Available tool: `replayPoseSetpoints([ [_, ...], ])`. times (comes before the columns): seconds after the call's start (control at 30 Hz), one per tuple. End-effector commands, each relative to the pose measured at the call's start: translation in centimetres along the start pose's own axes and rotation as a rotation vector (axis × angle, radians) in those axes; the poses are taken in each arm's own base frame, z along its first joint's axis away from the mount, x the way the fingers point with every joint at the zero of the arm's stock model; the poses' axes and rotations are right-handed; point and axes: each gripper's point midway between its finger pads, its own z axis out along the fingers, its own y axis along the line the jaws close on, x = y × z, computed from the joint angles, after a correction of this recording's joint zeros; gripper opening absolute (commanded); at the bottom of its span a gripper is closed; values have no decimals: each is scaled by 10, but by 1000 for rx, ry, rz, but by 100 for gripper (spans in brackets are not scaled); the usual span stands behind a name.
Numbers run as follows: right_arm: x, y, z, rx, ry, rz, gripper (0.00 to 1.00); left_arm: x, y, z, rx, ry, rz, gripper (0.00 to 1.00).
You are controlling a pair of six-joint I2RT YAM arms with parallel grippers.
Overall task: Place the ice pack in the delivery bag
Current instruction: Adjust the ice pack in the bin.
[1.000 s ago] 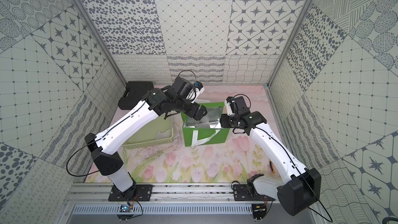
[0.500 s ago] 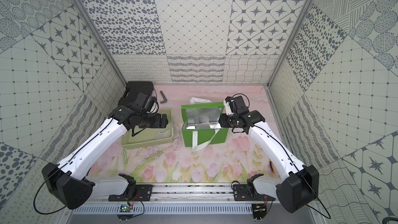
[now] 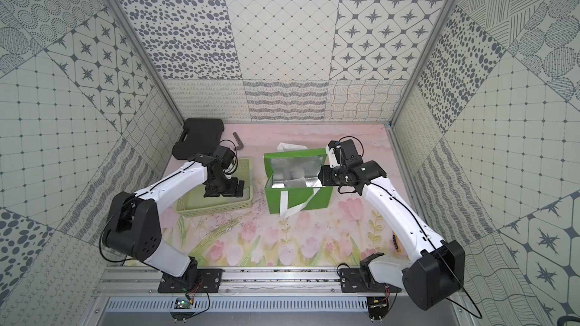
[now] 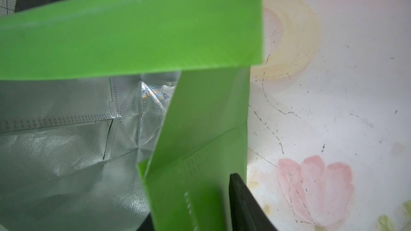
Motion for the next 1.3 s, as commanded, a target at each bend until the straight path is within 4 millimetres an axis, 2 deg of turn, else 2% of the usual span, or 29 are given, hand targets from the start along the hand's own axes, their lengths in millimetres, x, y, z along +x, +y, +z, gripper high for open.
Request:
replayPoseSetpoints([
  [0.0, -6, 3, -6, -9, -39, -8, 40, -17, -20, 17, 112, 4, 117, 99],
  [0.17, -7, 2, -5, -2, -37, -10, 40, -14, -30, 36, 161, 81, 151, 97],
  [0.23, -7, 2, -5, -1, -38, -10, 40, -15, -26, 42, 138, 87, 137, 96],
  [0.4, -7, 1, -2, 3, -32, -6, 41, -34, 7, 50, -19, 51, 41, 94],
  [0.53, -9, 3, -1, 0, -28, -3, 41, -54, 35, 50, -65, 21, -97, 93],
  [0.7, -9, 2, -1, 0, -27, -2, 41, -71, 50, 40, -69, -22, -198, 93],
  [0.87, -7, 2, 0, 2, -27, 1, 41, -80, 35, 20, 37, -72, -215, 94],
  [0.97, -5, 1, 0, 3, -23, 4, 42, -76, 31, 13, 70, -69, -208, 96],
  [1.1, -5, 1, 1, 2, -21, 2, 42, -64, 39, 11, 36, -27, -248, 98],
  [1.27, -6, 2, 2, -4, -22, 3, 42, -62, 33, 16, 74, -41, -179, 99],
])
